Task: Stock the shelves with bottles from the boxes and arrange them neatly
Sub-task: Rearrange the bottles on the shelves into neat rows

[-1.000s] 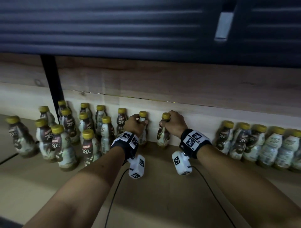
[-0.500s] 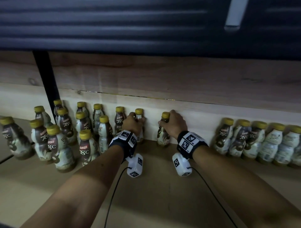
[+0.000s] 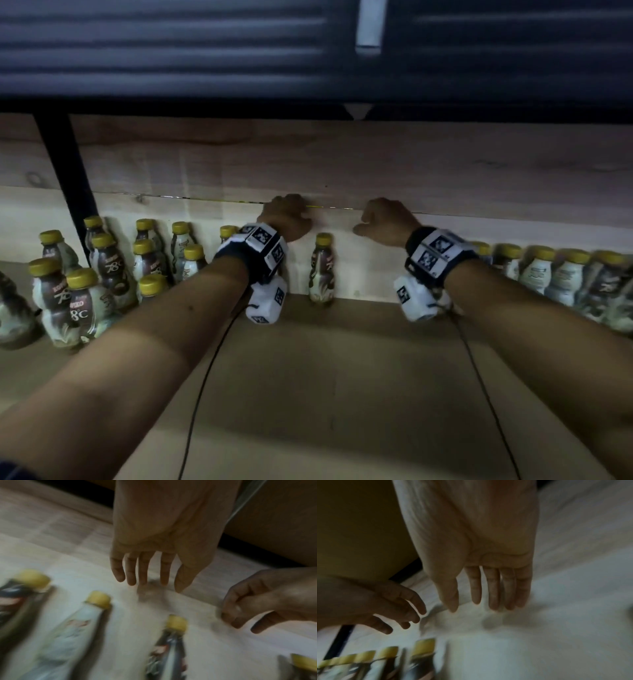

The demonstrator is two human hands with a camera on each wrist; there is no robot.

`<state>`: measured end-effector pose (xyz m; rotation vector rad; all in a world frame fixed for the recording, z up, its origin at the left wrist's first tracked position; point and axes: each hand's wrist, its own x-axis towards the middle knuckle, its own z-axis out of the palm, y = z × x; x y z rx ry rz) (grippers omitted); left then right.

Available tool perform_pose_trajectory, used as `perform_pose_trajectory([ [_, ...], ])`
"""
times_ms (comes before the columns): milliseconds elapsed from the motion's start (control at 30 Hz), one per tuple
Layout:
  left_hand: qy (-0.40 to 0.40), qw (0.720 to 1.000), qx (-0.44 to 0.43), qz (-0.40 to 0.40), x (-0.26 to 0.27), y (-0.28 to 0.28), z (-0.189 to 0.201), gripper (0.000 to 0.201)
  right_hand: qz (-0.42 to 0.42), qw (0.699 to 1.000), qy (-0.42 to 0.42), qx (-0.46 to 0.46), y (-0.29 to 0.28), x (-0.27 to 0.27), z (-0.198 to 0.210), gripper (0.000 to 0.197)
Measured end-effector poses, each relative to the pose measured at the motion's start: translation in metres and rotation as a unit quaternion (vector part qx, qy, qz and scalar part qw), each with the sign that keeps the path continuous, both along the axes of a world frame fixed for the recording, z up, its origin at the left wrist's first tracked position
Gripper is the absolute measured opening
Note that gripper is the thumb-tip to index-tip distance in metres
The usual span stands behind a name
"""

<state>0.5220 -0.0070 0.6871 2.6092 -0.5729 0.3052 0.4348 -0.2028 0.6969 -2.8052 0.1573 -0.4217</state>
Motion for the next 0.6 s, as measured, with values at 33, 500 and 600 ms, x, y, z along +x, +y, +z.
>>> perform_pose_trajectory([
  [33, -0.009, 0.999, 0.021, -0.032, -0.005, -0.011, 0.008, 0.048, -0.007, 0.999, 0.025, -0.029, -0.013, -0.006, 0.009, 0.035],
  [500, 0.123, 0.957, 0.031, -0.261, -0.087, -0.193, -0.043, 0.039, -0.148, 0.98, 0.06, -0.123, -0.14, -0.112, -0.035, 0.045],
  [600, 0.147, 0.961, -0.067, -0.225, -0.096, -0.213, -0.066, 0.04, -0.156, 0.966, -0.017, -0.203, -0.132, -0.125, -0.055, 0.043],
])
